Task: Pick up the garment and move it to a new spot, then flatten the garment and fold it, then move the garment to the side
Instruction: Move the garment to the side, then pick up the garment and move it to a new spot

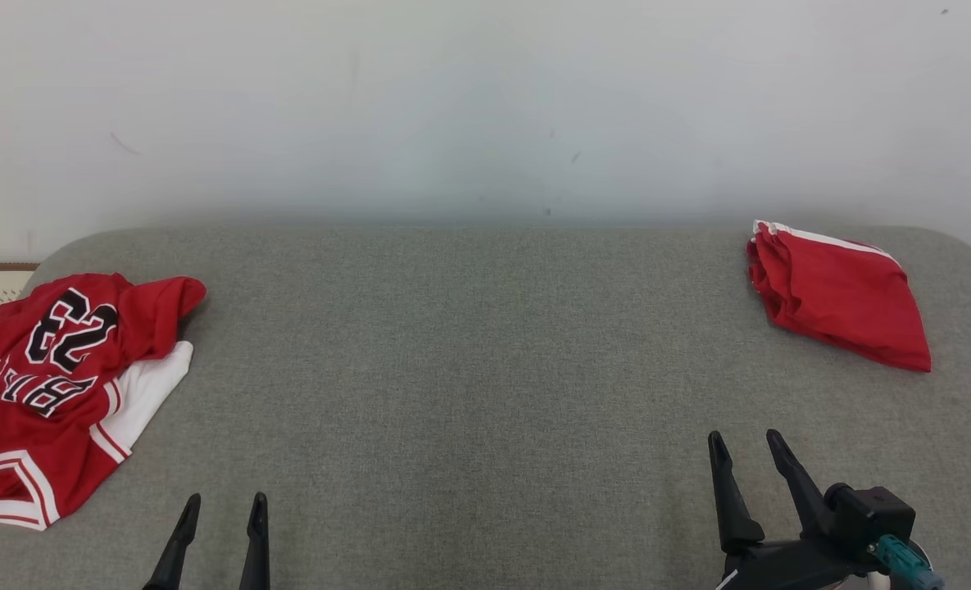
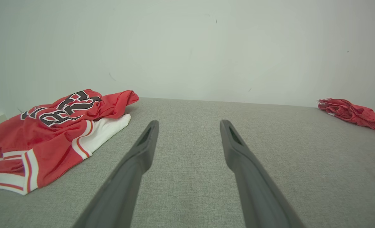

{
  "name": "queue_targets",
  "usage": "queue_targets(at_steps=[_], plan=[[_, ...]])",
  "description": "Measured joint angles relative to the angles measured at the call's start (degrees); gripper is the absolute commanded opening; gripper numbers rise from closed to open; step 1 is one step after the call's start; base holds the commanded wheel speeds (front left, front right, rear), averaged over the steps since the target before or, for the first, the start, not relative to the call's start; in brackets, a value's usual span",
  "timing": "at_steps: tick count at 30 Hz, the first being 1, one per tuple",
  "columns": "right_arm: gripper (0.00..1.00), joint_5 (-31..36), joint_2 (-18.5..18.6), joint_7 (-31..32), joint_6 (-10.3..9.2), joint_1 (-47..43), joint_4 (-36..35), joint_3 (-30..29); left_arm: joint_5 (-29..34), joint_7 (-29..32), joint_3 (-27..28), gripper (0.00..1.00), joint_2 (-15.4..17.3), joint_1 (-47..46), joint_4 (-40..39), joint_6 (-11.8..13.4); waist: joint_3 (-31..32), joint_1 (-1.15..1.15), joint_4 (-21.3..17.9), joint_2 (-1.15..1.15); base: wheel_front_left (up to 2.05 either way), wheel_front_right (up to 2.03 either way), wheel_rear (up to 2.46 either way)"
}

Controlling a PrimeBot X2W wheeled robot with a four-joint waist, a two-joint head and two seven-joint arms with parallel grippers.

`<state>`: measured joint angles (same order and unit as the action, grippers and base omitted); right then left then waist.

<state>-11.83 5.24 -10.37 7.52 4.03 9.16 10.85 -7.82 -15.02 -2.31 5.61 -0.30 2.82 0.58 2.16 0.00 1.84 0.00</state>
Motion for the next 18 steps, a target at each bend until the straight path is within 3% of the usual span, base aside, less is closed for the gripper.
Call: queue_targets(at_steps=[11,18], plan=[[1.0,0.1,0.0,0.3,0.0,-0.2,-0.1,-0.5,0.0,0.0,0.6,1.0,0.0,0.1,-0.1,1.1,0.0,0.0,0.2,0.0,0.0,0.0,0.0],[1.0,-0.2,0.0,0.3,0.0,-0.6,0.2,-0.4,-0.1,0.0,0.8,1.0,0.4,0.2,-0.5,1.3,0.1,0.0,3.0,0.0,0.0,0.0,0.0]])
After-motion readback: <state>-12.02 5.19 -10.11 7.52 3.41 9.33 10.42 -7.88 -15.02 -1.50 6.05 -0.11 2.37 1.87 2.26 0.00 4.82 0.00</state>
